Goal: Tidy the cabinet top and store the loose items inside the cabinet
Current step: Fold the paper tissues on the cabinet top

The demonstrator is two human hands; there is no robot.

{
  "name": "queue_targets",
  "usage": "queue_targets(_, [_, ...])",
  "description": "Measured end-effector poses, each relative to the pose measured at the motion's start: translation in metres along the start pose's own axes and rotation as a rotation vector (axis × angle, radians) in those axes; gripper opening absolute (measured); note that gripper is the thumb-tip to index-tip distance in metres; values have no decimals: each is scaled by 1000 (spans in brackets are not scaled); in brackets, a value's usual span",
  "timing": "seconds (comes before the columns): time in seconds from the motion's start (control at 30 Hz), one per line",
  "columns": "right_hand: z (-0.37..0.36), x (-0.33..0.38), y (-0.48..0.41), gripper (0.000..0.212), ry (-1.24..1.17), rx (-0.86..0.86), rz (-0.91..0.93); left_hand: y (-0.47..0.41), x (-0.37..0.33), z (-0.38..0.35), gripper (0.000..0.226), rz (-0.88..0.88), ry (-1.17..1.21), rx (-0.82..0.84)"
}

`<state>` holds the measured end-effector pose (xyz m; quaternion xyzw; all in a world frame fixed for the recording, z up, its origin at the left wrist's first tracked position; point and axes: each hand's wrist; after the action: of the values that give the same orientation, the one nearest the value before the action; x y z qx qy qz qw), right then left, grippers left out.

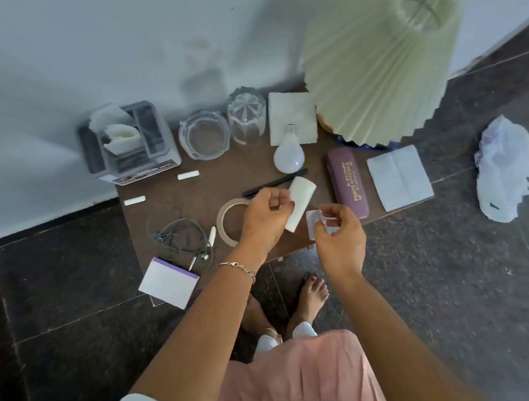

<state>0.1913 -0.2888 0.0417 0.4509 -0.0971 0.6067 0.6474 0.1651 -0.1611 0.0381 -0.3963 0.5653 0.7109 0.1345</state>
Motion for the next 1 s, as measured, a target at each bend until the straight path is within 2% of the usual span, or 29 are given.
queue_targets(0.2, [39, -26, -33, 20, -26, -176, -86, -13, -8, -59, 19, -34, -36, 64])
queue_targets(0.37, [74, -50, -77, 36, 35, -297, -124, -24, -25, -112, 15, -45, -34, 172])
queue_targets(0.43, [86, -59, -94, 49, 66, -282, -173, -28, -32, -131, 20, -48, -32, 206])
queue_targets(0.53, [99, -72, -112, 62, 64, -213, -241, -33, -40, -157, 40, -36, -43, 258])
queue_targets(0.67, [107, -84, -125, 67, 98, -176, -265, -42, -43, -182, 58, 20, -71, 312])
queue_targets(0.8, [112, -90, -135, 65, 135, -146, -271, -54, -38, -195, 80, 74, -44, 284])
queue_targets(1.0, [118, -96, -146, 71, 38, -139, -279, -63, -40, -207, 77, 36, -110, 226])
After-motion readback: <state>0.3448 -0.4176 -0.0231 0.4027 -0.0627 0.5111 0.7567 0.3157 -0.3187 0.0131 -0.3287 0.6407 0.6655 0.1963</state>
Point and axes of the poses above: each hand's wrist, its own y-axis away from the middle knuckle, its own z-axis out of the back of the hand, x = y × z, and after that the axes turned 8 degrees about x, right-handed
